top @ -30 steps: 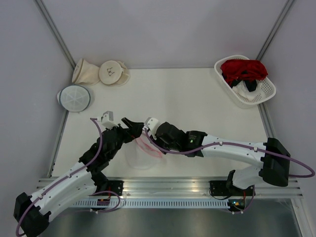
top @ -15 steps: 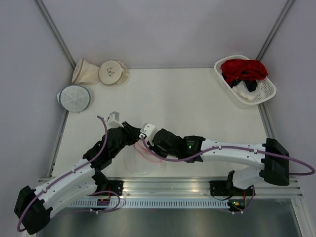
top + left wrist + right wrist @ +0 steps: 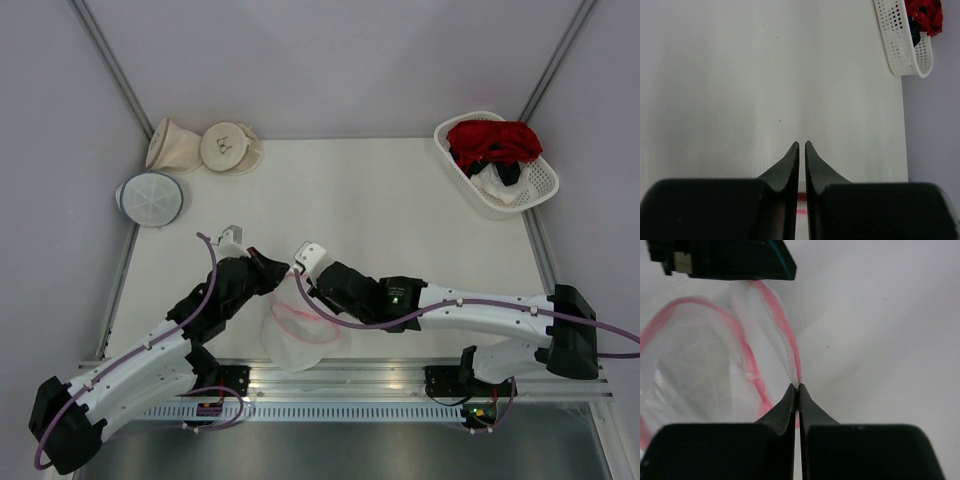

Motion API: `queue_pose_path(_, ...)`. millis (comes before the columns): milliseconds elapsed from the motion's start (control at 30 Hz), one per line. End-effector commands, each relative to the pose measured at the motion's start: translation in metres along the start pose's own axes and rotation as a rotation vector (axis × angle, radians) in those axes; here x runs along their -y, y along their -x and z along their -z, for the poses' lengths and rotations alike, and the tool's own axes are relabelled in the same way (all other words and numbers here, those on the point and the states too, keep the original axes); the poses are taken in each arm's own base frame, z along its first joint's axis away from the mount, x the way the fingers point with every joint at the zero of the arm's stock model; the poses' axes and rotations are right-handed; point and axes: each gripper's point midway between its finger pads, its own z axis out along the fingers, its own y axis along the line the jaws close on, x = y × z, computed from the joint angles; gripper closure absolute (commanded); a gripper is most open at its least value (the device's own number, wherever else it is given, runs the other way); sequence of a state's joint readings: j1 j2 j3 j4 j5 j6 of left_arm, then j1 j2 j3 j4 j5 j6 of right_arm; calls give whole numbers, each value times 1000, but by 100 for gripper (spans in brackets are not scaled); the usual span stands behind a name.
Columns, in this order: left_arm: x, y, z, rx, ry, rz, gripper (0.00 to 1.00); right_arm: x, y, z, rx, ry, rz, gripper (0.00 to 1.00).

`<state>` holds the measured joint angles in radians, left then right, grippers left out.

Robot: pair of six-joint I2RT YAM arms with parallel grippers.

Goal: Unzip the laundry bag and remove the bra

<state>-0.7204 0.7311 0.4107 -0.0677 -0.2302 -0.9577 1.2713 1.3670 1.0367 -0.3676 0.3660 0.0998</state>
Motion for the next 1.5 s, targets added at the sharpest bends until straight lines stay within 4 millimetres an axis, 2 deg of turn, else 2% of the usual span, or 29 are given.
queue_pose_path(0, 13, 22, 5, 66, 1, 6, 86, 44, 8, 16, 37, -221, 26, 99)
queue_pose_path(33, 14, 31, 6, 95, 15, 3, 76, 55, 8, 20, 37, -277, 36, 100)
queue_pose_path(67, 15, 35, 7, 108, 23, -10, 52, 64, 9, 22, 39, -314, 25, 100)
queue_pose_path(133, 18, 47, 11, 146, 36, -20, 33, 89, 13, 29, 35, -424, -4, 99)
queue_pose_path(167, 19, 52, 13, 159, 37, -33, 17, 109, 12, 32, 28, -501, -40, 99)
queue_pose_path(233, 21, 62, 18, 196, 42, -39, 6, 138, 12, 41, 6, -627, -63, 100)
queue_pose_path(267, 21, 65, 19, 205, 45, -52, 1, 157, 11, 45, -4, -694, -90, 99)
queue_pose_path(300, 23, 68, 22, 215, 44, -54, 1, 168, 8, 48, -27, -747, -92, 100)
queue_pose_path(333, 22, 70, 23, 223, 49, -60, 1, 183, 16, 58, -14, -828, -111, 100)
queue_pose_path(367, 22, 71, 23, 226, 51, -68, 1, 201, 15, 63, -27, -892, -135, 100)
queue_pose_path(400, 22, 72, 25, 229, 50, -69, 1, 209, 12, 63, -56, -939, -134, 100)
queue_pose_path(433, 21, 73, 25, 232, 53, -70, 1, 220, 22, 68, -42, -983, -159, 99)
queue_pose_path(467, 20, 72, 25, 230, 56, -73, 1, 237, 21, 77, -59, -1066, -172, 100)
queue_pose_path(500, 20, 73, 26, 231, 55, -72, 1, 244, 19, 76, -87, -1101, -161, 100)
queue_pose_path(533, 20, 73, 28, 234, 53, -71, 1, 256, 26, 84, -82, -1147, -177, 100)
queue_pose_path(567, 18, 73, 29, 234, 56, -73, 1, 259, 28, 83, -88, -1153, -173, 100)
queue_pose_path(667, 15, 76, 35, 251, 62, -76, 1, 257, 32, 71, -116, -1108, -128, 100)
queue_pose_path(767, 11, 79, 40, 270, 66, -74, 1, 245, 15, 51, -211, -1065, -37, 100)
queue_pose_path(833, 9, 78, 42, 274, 65, -73, 1, 234, -6, 35, -296, -1043, 37, 99)
queue_pose_path(933, 5, 77, 45, 277, 63, -64, 1, 209, -25, 10, -357, -959, 108, 99)
queue_pose_path(1100, 5, 77, 50, 280, 59, -56, 1, 159, -32, -20, -366, -785, 166, 98)
queue_pose_path(1133, 3, 77, 50, 279, 63, -58, 1, 152, -31, -22, -359, -755, 164, 79)
queue_pose_path(1200, 4, 77, 51, 279, 58, -55, 1, 133, -24, -27, -318, -650, 128, 50)
queue_pose_path(1233, 4, 76, 51, 277, 55, -55, 1, 128, -21, -28, -299, -617, 113, 24)
queue_pose_path(1267, 4, 76, 51, 278, 56, -53, 1, 119, -18, -30, -280, -551, 90, 12)
queue_pose_path(1333, 5, 75, 51, 269, 51, -53, 1, 115, 1, -21, -198, -507, 30, 2)
queue_pose_path(1367, 5, 74, 51, 266, 49, -53, 1, 111, 16, -13, -134, -463, -11, 2)
queue_pose_path(1467, 10, 72, 51, 250, 24, -66, 0, 110, 37, 3, -37, -431, -105, 2)
